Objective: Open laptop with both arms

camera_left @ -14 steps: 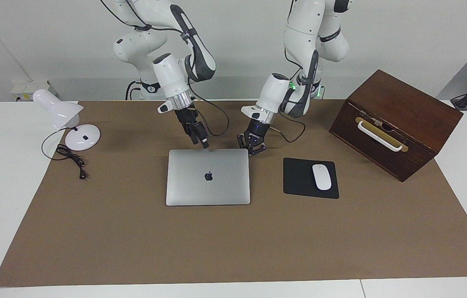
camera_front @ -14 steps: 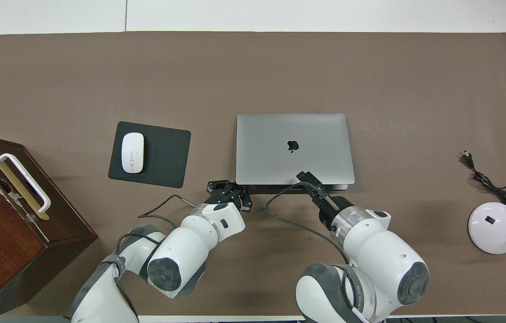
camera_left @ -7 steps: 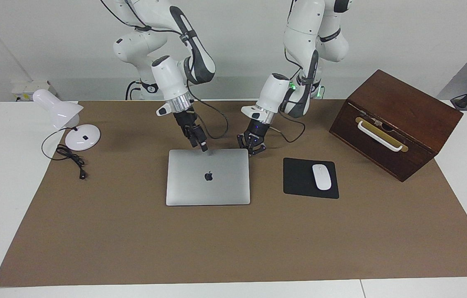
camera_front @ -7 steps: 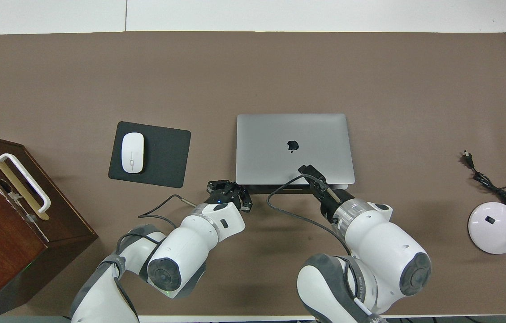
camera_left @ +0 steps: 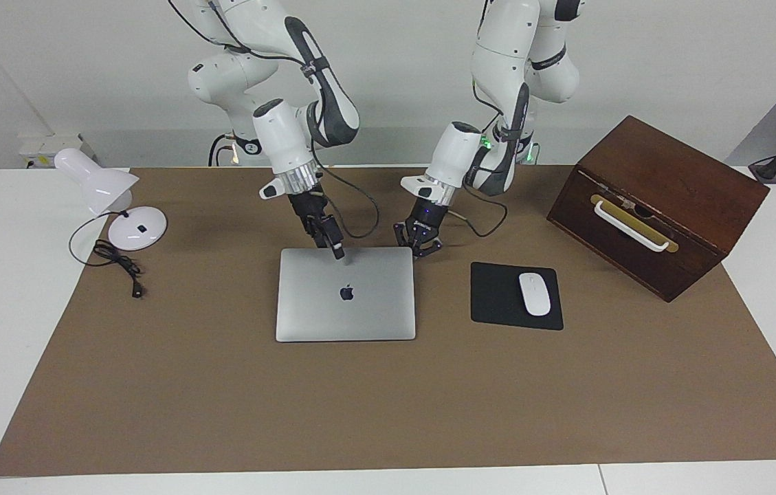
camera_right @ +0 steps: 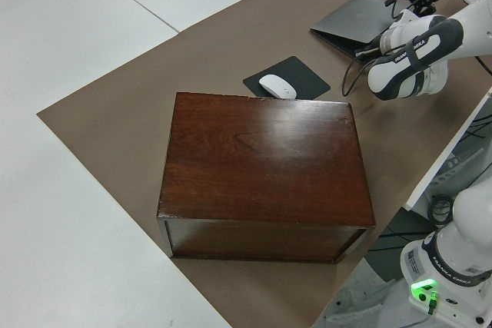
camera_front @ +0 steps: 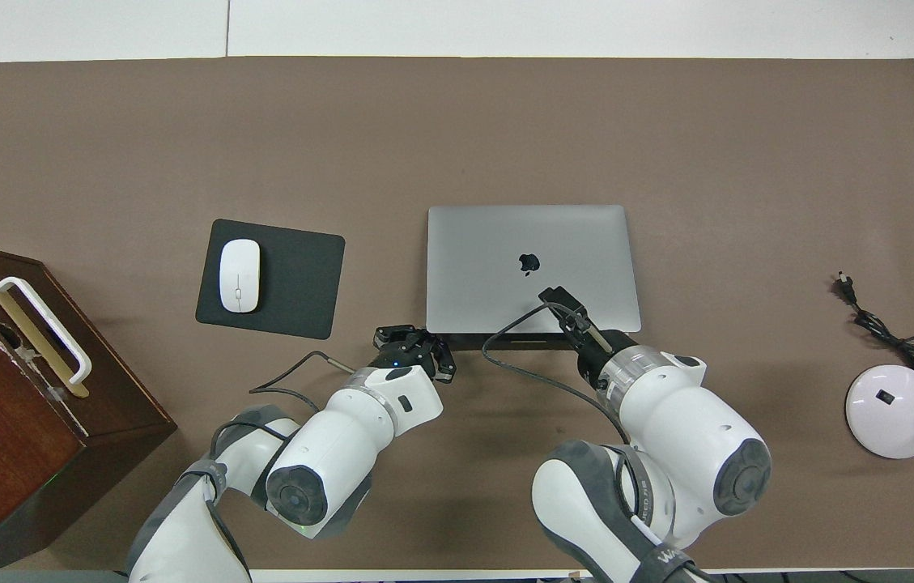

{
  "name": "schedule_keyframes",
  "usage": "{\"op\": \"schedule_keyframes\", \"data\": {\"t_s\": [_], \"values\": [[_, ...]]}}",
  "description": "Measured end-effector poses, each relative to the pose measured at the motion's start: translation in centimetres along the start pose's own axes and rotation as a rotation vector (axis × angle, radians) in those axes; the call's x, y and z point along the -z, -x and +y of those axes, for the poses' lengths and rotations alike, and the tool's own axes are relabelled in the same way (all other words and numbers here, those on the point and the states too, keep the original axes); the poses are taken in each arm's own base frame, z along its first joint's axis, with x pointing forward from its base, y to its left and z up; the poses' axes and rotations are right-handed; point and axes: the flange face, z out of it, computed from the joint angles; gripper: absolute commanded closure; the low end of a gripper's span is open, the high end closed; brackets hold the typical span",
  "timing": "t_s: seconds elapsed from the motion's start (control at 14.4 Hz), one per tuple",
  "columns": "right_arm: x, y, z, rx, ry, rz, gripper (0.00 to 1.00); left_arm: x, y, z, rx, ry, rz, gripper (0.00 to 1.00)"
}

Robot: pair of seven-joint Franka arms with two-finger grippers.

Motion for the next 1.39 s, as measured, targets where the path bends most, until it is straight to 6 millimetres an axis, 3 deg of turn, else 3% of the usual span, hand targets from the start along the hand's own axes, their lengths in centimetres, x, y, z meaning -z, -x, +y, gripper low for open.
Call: {"op": "schedule_keyframes", "data": {"t_s": [0.56, 1.39], "values": [[0.0, -0.6, -2.3, -0.005, -0.037, 0.003, 0.0, 0.0, 0.0, 0.0, 0.0, 0.0, 0.001, 1.0], [1.3, -0.8, -9.5, -0.039, -0.176, 0.007, 0.0, 0.0, 0.0, 0.0, -0.001, 0.0, 0.002, 1.0]]}}
